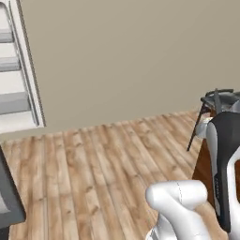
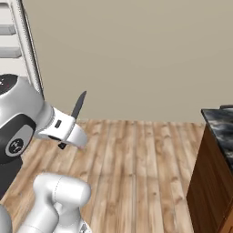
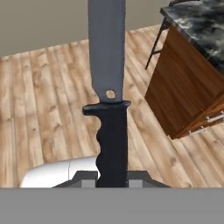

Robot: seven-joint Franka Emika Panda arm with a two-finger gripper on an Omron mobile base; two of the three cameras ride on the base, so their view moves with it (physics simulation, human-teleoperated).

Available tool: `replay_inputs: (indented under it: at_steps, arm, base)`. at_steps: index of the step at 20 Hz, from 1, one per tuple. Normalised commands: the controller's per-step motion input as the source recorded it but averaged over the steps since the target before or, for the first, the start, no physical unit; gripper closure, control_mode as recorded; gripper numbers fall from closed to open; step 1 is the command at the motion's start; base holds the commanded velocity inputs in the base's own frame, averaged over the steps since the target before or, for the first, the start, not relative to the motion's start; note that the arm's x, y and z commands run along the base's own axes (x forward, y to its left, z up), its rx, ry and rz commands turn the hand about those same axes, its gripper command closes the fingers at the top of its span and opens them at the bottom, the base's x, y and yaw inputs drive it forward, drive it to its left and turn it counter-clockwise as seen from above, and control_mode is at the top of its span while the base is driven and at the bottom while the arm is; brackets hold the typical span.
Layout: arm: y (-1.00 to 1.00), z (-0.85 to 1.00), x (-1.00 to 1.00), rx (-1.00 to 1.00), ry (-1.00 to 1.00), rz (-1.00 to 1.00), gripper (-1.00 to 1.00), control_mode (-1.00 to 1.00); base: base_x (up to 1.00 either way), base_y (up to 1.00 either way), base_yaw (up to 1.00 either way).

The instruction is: Retrieve the butter from the fridge and place it on a plate on the dining table. Then retrieve the butter knife by the fridge and place it near the plate.

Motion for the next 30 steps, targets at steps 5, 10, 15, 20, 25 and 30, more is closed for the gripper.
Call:
replay_inputs:
  at_steps: [5, 10, 15, 20, 25, 30]
  arm:
    - [0.00, 0.00, 0.00, 0.00, 0.00, 0.00, 1.00, 1.00]
    - [0.00, 0.00, 0.00, 0.00, 0.00, 0.00, 1.00, 1.00]
    - [0.00, 0.00, 0.00, 0.00, 0.00, 0.00, 1.00, 1.00]
    - [0.00, 0.00, 0.00, 0.00, 0.00, 0.00, 1.00, 1.00]
    - [0.00, 0.00, 0.00, 0.00, 0.00, 0.00, 1.00, 1.00]
    - [0.00, 0.00, 0.00, 0.00, 0.00, 0.00, 1.00, 1.00]
  base:
    - [1.00, -0.41, -0.20]
    - [1.00, -0.28, -0.18]
    - [1.00, 0.00, -0.04]
    - [1.00, -0.15, -0.21]
    - [0.98, -0.10, -0.41]
    - [0.87, 0.00, -0.54]
